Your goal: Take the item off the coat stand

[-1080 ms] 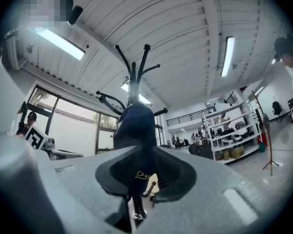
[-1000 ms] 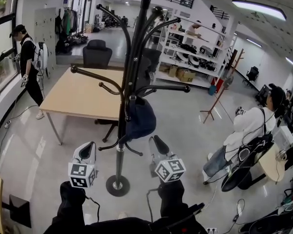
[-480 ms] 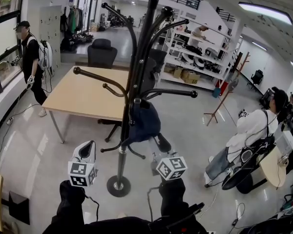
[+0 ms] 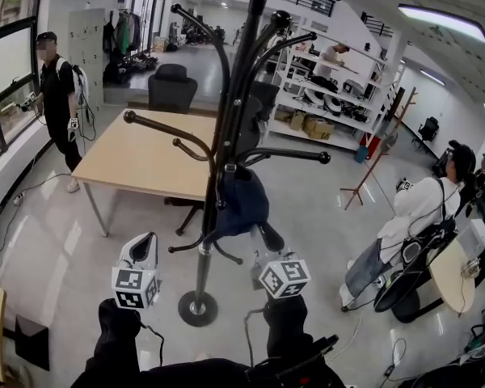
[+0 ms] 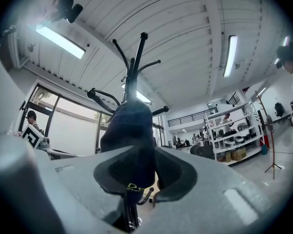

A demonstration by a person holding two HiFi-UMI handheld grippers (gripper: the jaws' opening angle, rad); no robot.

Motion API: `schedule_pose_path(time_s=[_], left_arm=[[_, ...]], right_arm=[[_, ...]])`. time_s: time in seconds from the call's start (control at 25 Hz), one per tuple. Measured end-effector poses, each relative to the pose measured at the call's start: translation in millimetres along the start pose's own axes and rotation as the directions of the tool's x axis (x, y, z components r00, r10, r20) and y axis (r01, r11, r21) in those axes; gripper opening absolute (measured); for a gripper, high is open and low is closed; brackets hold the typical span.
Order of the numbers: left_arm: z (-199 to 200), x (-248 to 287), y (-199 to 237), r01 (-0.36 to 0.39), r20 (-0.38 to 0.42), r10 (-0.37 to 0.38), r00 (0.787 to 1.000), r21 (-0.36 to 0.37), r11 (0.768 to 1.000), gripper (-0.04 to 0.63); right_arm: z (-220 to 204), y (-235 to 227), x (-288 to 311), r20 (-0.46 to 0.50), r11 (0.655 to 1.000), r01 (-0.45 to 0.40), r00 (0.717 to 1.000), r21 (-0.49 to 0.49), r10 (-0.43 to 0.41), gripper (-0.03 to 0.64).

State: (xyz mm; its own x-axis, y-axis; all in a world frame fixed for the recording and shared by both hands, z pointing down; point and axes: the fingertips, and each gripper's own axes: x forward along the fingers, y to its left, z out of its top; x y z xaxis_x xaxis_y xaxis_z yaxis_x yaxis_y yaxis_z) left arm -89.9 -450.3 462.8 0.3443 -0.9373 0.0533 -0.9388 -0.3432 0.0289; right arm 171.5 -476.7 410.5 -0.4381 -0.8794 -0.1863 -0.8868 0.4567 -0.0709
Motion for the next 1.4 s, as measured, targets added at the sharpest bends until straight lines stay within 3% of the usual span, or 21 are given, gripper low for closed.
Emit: schedule_pose_path(time_s=[0.2, 0.4, 0.88, 1.4], left_arm=[[0, -1, 4, -0.013, 0.023, 0.013, 1.000, 0.021, 1.000, 0.002], [-1, -6, -5, 0.013, -0.010, -0.013, 1.000, -0.003, 1.000, 0.002], [2, -12, -1, 0.004, 0.026, -0.004, 1.000, -0.008, 1.000, 0.002], [-1, -22, 2, 0.004, 0.019, -0.004, 1.000, -0.018, 1.000, 0.002]], right_arm=[[1, 3, -3, -0.005, 1.000, 0.000, 1.000, -0.005, 0.000, 0.080], [2, 5, -5, -0.013, 1.000, 0.000, 1.000, -0.014, 0.000, 0.067], [5, 8, -10, -0.022, 1.000, 0.019, 1.000, -0.017, -0.019, 0.021], [17, 10, -16, -0.022, 0.999, 0.033, 0.999, -0.044, -0.034, 0.014]])
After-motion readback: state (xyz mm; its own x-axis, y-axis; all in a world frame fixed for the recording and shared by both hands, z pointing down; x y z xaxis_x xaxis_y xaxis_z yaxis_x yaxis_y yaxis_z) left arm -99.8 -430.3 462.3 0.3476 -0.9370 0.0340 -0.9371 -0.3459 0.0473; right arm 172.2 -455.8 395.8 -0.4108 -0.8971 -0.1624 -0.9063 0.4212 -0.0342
